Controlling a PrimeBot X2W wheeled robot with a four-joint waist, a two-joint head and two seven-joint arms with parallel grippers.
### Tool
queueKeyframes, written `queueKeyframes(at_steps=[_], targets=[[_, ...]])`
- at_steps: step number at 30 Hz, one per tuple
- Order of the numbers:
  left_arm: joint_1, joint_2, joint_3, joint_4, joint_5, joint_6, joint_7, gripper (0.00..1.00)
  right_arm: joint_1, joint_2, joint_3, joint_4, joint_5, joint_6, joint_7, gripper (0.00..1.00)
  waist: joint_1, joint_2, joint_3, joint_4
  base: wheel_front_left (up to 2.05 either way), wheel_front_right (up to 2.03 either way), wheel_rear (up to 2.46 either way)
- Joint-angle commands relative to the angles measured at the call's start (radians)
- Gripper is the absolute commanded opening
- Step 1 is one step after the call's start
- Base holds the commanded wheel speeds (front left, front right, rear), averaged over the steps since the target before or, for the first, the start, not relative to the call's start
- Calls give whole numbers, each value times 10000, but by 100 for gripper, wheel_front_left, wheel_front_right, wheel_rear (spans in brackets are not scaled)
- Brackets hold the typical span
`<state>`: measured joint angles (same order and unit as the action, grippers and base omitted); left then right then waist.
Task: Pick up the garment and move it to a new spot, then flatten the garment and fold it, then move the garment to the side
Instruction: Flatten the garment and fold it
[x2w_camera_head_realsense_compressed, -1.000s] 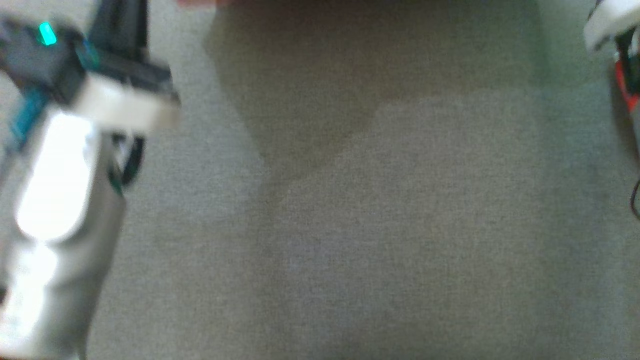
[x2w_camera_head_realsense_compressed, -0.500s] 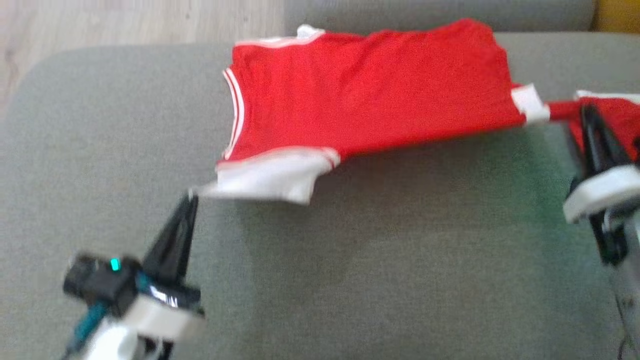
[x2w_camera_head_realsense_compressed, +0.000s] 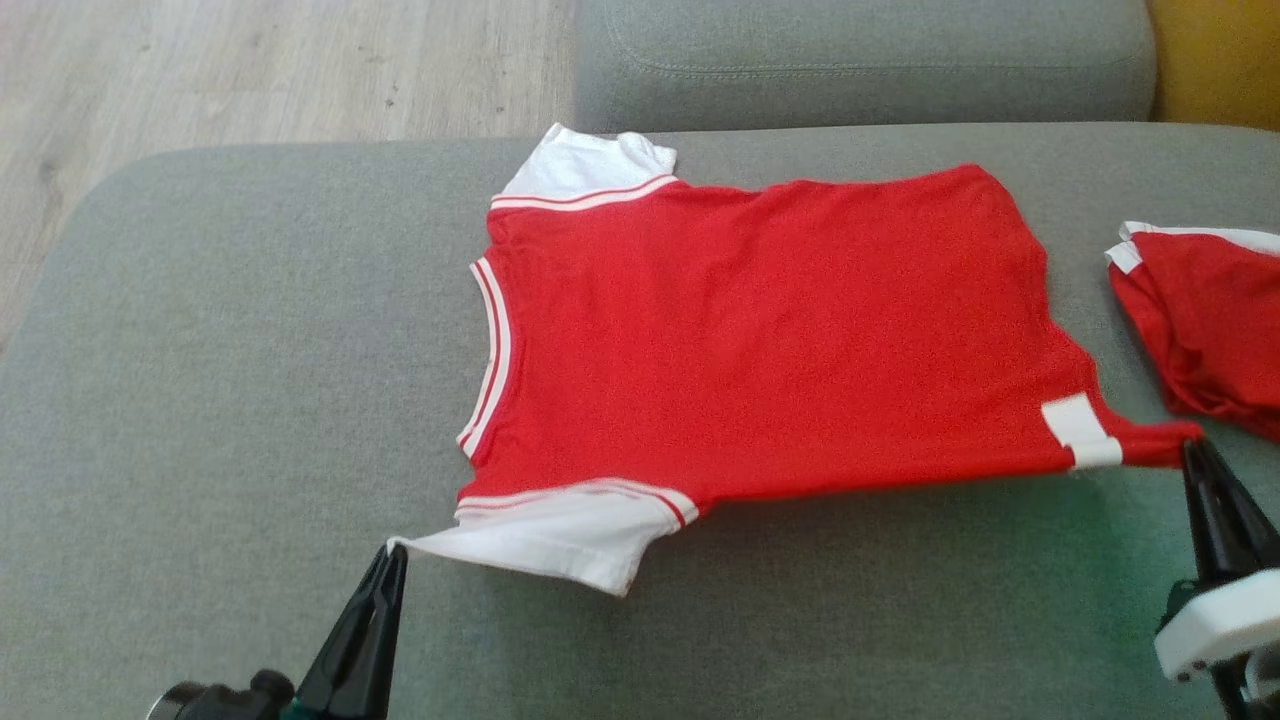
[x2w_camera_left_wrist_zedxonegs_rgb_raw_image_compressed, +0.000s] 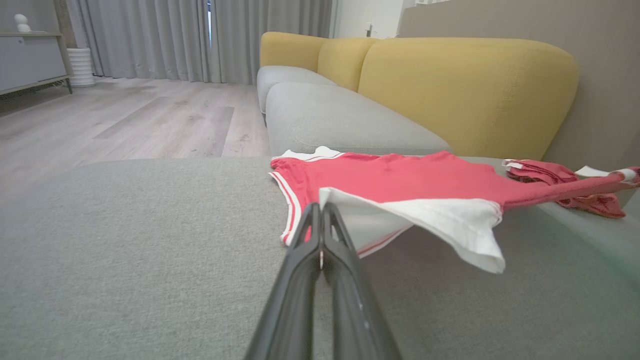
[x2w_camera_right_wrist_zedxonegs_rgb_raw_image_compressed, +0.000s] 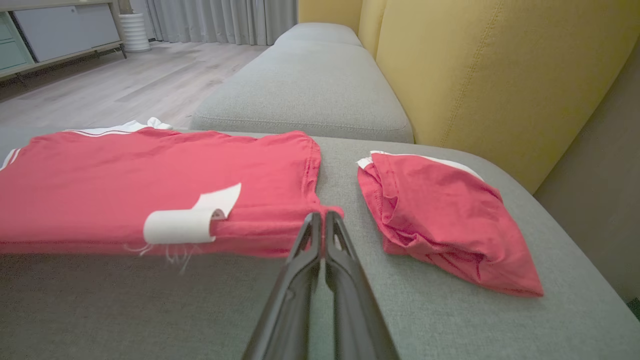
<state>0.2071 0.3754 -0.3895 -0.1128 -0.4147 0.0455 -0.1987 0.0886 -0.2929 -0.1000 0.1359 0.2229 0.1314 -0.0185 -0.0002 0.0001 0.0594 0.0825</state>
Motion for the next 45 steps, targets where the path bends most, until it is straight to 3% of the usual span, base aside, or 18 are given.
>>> queueKeyframes(at_steps=[1, 6, 12, 33, 40, 41, 42, 43, 44, 45], targets=[[-432, 192, 371, -448, -77, 93, 28, 0, -115, -146, -24, -618, -112, -7, 106, 0, 2, -1, 32, 13, 0, 0, 0], [-982, 73, 258, -479, 46, 155, 223, 0, 147, 393, -334, -1426, -392, -7, 545, 0, 2, -1, 233, 37, 0, 0, 0], [-2021, -301, 155, -145, 147, 227, 305, 0, -166, 665, -469, -1477, -618, -7, 719, 0, 2, -1, 735, -7, 0, 0, 0], [-6930, -1044, -268, 3589, 594, -888, -190, 0, -3312, 182, -142, 967, -906, -7, 221, 0, 2, -1, 2556, -91, 0, 0, 0], [-7779, -1053, -284, 4604, 1083, -819, -509, 0, -3976, 229, 201, 1609, -888, -7, -178, 0, 2, -1, 2782, -94, 0, 0, 0], [-7843, -1054, -302, 4704, 1179, -786, -537, 0, -4050, 239, 267, 1685, -879, -7, -271, 29, 2, -1, 2793, -90, 0, 0, 0], [-7885, -1078, -286, 4795, 1243, -724, -562, 0, -4110, 253, 340, 1764, -860, -7, -362, 89, 2, -1, 2792, -82, 0, 0, 0], [-7900, -1126, -239, 4875, 1266, -651, -582, 0, -4158, 278, 309, 1854, -863, -7, -456, 100, 2, -1, 2778, -75, 0, 0, 0], [-7875, -1192, -200, 4950, 1251, -613, -596, 33, -4190, 301, 284, 1925, -912, -7, -574, 100, 2, -1, 2748, -66, 0, 0, 0], [-7819, -1258, -167, 5012, 1238, -571, -606, 96, -4195, 339, 276, 1992, -945, -7, -669, 100, 2, -1, 2697, -56, 0, 0, 0]])
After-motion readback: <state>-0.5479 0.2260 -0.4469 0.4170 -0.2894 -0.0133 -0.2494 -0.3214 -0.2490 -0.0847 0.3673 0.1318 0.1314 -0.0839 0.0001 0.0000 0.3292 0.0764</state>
